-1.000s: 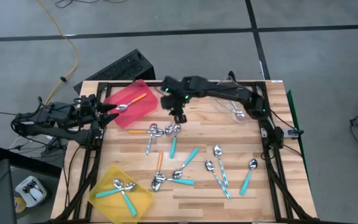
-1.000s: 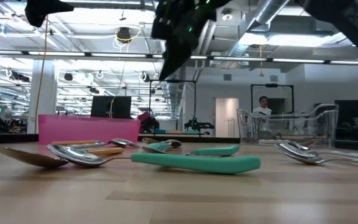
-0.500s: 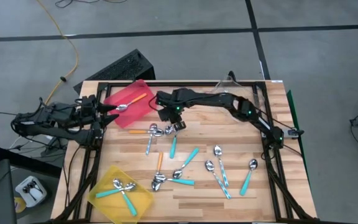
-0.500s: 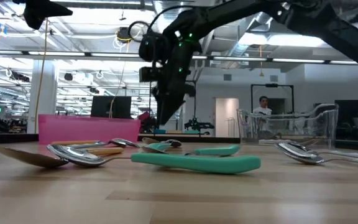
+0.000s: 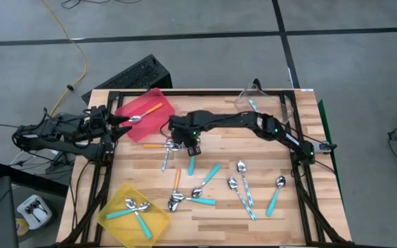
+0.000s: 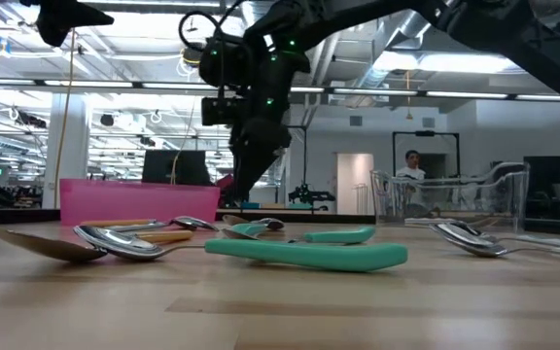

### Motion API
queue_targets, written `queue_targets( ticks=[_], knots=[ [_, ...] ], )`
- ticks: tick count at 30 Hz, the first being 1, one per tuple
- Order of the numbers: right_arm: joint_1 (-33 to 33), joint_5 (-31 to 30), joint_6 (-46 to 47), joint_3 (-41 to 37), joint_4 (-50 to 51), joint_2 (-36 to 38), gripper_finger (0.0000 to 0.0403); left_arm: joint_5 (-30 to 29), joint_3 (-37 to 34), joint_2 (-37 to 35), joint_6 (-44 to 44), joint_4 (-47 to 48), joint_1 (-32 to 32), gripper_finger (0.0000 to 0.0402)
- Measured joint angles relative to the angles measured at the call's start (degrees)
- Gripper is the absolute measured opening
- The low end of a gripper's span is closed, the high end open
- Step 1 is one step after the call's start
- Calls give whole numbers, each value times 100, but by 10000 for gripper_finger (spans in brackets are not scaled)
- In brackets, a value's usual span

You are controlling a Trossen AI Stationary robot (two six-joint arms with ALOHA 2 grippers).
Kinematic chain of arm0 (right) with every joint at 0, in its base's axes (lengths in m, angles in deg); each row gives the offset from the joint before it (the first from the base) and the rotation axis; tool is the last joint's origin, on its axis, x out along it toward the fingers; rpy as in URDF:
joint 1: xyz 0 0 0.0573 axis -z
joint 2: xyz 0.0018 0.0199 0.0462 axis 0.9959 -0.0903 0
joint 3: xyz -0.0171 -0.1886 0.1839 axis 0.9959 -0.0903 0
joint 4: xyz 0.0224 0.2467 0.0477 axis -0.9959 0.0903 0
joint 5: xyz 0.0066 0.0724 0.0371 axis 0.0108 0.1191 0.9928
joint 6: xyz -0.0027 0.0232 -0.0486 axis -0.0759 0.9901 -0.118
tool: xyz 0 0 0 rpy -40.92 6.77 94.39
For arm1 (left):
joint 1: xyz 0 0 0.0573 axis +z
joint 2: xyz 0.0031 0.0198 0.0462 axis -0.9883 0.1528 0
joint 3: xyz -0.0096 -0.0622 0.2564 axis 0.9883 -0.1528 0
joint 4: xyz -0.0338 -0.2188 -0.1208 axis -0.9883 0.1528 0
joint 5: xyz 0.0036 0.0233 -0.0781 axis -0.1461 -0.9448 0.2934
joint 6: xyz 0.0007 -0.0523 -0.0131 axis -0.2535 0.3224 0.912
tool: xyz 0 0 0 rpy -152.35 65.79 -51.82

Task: Sort silverware by color (type)
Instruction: Put the orange spoon into the red bin

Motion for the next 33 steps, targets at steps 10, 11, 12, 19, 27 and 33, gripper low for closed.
queue_targets(
  ticks=[10, 11, 12, 19, 27, 33],
  knots=[
    [-382, -685, 942, -1, 543, 17, 148, 0, 0, 0, 3, 0, 0, 205],
    [-425, -695, 982, -6, 616, 63, 148, -1, 0, 0, -7, 0, -1, 205],
    [-477, -695, 1024, -6, 651, 99, 148, -1, 0, 0, -17, 2, -1, 205],
    [-630, -696, 1183, -9, 1101, 835, 148, -12, 0, 0, -70, 43, -1, 205],
    [-501, -614, 1223, -59, 1519, 2223, 148, -12, 0, 0, 4, 135, -1, 205],
    [-213, -403, 1266, -1634, 962, 3776, 148, -27, 0, -2, 7, 131, 0, 205]
  ],
)
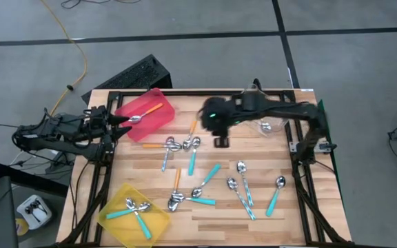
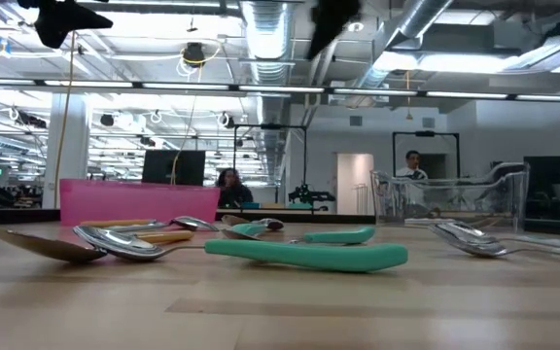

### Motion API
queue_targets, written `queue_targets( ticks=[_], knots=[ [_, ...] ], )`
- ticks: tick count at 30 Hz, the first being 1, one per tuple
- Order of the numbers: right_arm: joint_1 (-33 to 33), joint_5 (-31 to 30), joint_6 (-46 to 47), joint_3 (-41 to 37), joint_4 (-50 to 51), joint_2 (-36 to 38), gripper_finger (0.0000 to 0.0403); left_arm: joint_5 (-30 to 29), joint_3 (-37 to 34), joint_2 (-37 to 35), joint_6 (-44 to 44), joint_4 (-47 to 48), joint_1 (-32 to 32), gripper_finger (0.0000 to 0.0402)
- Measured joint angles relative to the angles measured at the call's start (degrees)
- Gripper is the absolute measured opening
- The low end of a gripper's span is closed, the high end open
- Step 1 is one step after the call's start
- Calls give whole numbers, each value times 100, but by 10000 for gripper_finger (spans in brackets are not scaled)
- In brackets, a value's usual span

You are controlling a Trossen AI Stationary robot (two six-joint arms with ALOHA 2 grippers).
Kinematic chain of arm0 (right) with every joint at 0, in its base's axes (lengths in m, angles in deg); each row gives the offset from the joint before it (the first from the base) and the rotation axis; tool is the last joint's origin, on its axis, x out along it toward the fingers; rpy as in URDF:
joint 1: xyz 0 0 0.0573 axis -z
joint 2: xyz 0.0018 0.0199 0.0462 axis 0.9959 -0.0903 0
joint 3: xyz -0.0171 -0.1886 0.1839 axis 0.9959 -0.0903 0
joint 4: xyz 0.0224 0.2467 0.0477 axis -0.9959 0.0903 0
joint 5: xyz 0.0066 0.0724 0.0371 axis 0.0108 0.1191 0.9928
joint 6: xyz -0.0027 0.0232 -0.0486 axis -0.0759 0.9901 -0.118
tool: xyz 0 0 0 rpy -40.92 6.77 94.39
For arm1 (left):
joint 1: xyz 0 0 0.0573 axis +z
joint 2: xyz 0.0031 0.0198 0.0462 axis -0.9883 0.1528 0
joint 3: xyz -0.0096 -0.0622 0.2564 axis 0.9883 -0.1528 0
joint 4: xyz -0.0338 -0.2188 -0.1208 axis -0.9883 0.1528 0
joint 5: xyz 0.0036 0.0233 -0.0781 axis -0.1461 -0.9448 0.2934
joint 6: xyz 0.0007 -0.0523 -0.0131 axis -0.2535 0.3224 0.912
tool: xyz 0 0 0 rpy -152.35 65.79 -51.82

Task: Sort silverware by color (type)
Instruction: Put the orange spoon into the red bin

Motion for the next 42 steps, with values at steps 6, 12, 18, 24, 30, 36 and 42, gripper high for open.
queue_targets(
  ticks=[6, 12, 18, 24, 30, 36, 42],
  knots=[
    [196, 198, 661, -2435, -2236, 1607, 148, -68, 0, 0, 32, -3, -2, 205],
    [-62, 316, 1191, -4195, -4266, 2268, 148, -78, 0, 2, 57, 14, 0, 205],
    [-334, 303, 1134, -5129, -5812, 1818, 151, -274, 0, 2, 57, 63, 0, 205],
    [-493, 290, 814, -5136, -7304, 828, 186, -354, 0, 2, 54, 100, 0, 205],
    [-573, -54, 711, -5137, -8472, 56, 240, -373, 0, 2, 58, 236, 0, 205],
    [-572, -320, 700, -4886, -8738, -647, 259, -387, 0, 0, 92, 364, 0, 205],
    [-574, -775, 372, -4422, -8574, -1288, 260, -501, 0, 2, 96, 356, 0, 205]
  ],
)
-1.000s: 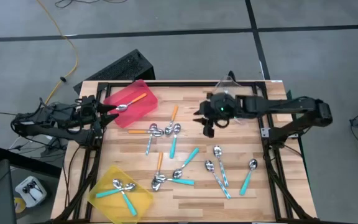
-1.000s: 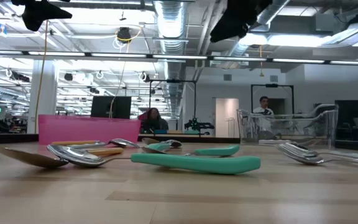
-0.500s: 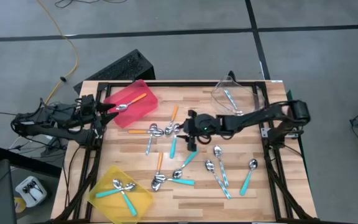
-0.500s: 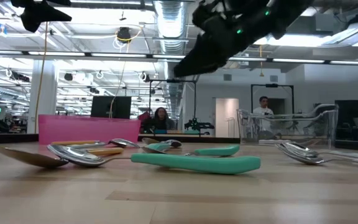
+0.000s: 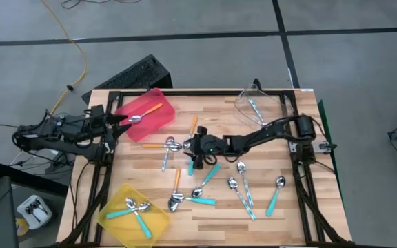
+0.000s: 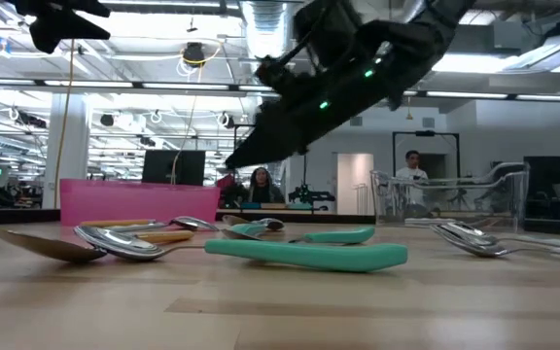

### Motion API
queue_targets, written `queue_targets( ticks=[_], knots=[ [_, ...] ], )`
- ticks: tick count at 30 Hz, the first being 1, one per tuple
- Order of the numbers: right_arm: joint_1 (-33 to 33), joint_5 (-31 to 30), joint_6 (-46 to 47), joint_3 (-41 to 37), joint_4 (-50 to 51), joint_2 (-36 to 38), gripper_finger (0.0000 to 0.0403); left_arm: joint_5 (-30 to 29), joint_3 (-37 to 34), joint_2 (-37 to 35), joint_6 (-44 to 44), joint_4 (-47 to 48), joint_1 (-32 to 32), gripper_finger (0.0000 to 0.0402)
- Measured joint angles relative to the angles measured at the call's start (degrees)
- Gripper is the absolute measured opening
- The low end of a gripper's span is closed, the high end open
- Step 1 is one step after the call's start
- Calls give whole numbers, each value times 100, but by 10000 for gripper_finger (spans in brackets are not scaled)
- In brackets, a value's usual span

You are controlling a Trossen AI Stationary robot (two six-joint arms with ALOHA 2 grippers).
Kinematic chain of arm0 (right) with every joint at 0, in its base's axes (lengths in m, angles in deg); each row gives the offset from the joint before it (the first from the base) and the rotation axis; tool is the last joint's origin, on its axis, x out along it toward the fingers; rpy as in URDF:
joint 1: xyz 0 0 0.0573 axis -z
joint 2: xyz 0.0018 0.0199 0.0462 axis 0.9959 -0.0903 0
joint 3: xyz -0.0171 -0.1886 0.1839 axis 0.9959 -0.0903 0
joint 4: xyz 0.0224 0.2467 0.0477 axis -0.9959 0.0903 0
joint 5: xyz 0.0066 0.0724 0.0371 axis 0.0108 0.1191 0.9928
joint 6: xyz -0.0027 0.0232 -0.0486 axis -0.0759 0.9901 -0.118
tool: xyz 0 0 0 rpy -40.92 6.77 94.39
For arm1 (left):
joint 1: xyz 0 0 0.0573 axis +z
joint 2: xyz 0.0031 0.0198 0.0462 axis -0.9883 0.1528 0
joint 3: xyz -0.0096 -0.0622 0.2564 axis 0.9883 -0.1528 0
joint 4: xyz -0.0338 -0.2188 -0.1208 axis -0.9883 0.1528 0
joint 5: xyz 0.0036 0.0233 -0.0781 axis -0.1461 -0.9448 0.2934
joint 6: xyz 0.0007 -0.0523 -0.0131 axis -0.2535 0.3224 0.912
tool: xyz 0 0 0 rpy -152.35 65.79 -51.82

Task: Sort silverware by color (type)
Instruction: Put the orange spoon into the red bin

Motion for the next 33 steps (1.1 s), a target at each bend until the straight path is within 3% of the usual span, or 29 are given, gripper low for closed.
queue_targets(
  ticks=[11, 33],
  knots=[
    [-24, -141, -121, 303, 726, -210, 260, -36, 0, 0, 7, -5, 0, 205],
    [7, -283, -11, 303, 528, -482, 260, -153, 0, 0, 15, -13, 0, 205]
  ],
)
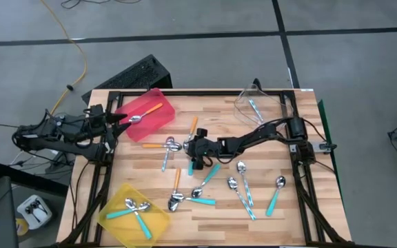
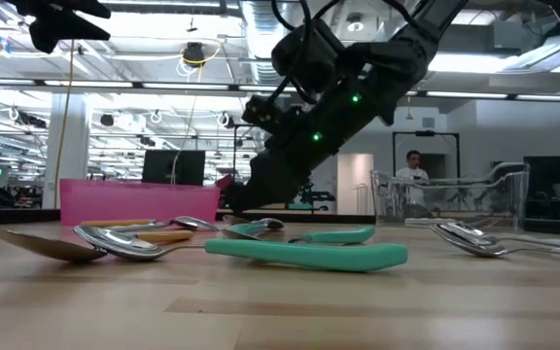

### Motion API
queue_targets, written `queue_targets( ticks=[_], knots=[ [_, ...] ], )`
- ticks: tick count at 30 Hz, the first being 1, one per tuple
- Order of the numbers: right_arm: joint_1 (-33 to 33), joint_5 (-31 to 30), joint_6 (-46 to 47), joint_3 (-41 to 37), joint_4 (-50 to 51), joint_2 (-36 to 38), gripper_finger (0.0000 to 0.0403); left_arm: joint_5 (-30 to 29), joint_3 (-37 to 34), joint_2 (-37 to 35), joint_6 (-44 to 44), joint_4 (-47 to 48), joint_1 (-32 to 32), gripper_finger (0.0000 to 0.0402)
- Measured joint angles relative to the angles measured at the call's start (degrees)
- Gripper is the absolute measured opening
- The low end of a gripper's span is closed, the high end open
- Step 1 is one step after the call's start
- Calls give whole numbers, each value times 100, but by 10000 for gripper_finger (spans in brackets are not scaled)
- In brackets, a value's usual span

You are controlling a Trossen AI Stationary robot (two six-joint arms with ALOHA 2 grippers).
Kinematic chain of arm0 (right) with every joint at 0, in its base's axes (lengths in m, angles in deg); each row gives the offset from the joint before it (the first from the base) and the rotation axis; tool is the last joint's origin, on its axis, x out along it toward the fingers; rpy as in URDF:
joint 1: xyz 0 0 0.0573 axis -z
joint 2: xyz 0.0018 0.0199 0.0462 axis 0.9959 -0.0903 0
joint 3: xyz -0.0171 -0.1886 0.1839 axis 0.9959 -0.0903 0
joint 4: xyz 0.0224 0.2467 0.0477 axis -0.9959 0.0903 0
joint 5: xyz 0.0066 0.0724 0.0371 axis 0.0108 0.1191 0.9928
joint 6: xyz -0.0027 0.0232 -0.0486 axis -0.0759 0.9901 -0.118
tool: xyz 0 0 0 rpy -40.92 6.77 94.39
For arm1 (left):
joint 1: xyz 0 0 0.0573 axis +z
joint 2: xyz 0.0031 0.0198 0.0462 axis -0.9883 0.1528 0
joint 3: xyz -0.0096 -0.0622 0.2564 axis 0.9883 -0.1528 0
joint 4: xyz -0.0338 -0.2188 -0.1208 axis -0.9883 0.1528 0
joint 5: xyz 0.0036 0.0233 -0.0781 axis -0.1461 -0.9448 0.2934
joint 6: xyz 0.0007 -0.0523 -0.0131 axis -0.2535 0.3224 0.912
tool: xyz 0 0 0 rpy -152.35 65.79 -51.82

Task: Sort silverware by color (type)
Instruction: Put the orange spoon into the red bin

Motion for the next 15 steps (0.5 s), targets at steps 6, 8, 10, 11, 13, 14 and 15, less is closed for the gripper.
queue_targets(
  ticks=[6, 8, 10, 11, 13, 14, 15],
  knots=[
    [2, -2, 3, 0, 7, 0, 260, -13, 0, 0, 8, 0, 1, 205],
    [4, -2, 4, 0, 9, 0, 260, -13, 0, 0, 9, 0, 0, 205],
    [6, -2, 4, 0, 9, 0, 260, -13, 0, 0, 9, 0, 0, 205],
    [8, -2, 4, 0, 11, 0, 260, -13, 0, 0, 11, 0, 0, 205],
    [8, -2, 4, 0, 13, 0, 260, -13, 0, 0, 35, 0, 0, 205],
    [8, -2, 4, 0, 15, 0, 260, -13, 0, 0, 47, 0, 0, 205],
    [8, -2, 4, 0, 15, 0, 260, -13, 0, 0, 52, 0, 0, 205]
  ],
)
